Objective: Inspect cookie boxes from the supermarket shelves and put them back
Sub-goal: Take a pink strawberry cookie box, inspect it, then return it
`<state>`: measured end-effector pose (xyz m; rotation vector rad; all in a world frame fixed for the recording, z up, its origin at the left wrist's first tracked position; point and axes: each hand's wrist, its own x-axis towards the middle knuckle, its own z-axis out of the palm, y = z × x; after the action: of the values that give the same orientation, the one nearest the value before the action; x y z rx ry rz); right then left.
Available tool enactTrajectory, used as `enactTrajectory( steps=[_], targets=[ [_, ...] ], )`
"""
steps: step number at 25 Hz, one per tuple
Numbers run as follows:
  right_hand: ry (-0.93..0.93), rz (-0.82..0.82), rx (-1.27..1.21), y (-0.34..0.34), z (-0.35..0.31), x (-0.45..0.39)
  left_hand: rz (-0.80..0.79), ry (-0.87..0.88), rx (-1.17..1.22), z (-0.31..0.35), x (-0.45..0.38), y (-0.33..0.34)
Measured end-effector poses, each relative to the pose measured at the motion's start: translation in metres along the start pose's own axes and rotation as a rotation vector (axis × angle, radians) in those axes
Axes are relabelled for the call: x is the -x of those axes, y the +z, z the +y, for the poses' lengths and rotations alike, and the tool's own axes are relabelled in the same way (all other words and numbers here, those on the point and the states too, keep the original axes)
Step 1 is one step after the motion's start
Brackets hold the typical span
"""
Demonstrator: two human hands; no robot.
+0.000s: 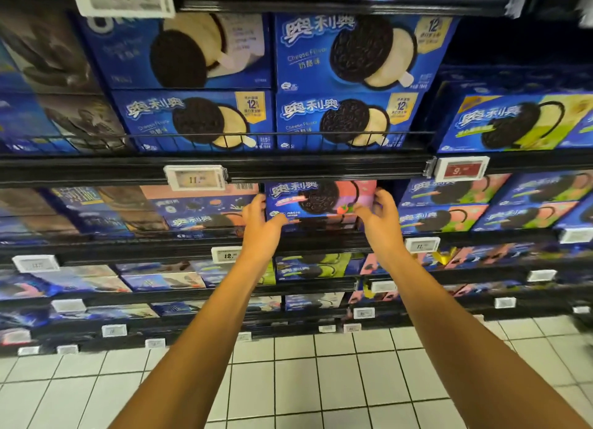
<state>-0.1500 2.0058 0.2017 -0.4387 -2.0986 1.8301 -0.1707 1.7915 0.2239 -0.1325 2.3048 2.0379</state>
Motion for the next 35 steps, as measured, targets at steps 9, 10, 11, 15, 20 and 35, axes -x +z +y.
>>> enactTrajectory(
  steps=[9, 10, 11, 15, 20, 35],
  targets=[
    [-0.024, 0.133, -0.181, -0.025, 0.021, 0.065, 0.024, 0.060, 0.239, -0.029, 0.063, -0.017],
    [-0.008, 0.134, -0.222, -0.030, 0.024, 0.072, 0.042, 0.065, 0.274, -0.030, 0.070, -0.017],
    [0.001, 0.132, -0.269, -0.035, 0.025, 0.078, 0.056, 0.069, 0.309, -0.029, 0.078, -0.016],
    [-0.043, 0.134, -0.399, -0.061, 0.014, 0.106, 0.072, 0.142, 0.385, -0.019, 0.115, -0.012],
    [-0.145, 0.076, -0.541, -0.100, -0.015, 0.142, 0.098, 0.221, 0.445, -0.009, 0.167, -0.003],
    [-0.059, -0.063, -0.815, -0.159, -0.042, 0.209, -0.025, 0.391, 0.476, 0.020, 0.282, 0.011]
  ],
)
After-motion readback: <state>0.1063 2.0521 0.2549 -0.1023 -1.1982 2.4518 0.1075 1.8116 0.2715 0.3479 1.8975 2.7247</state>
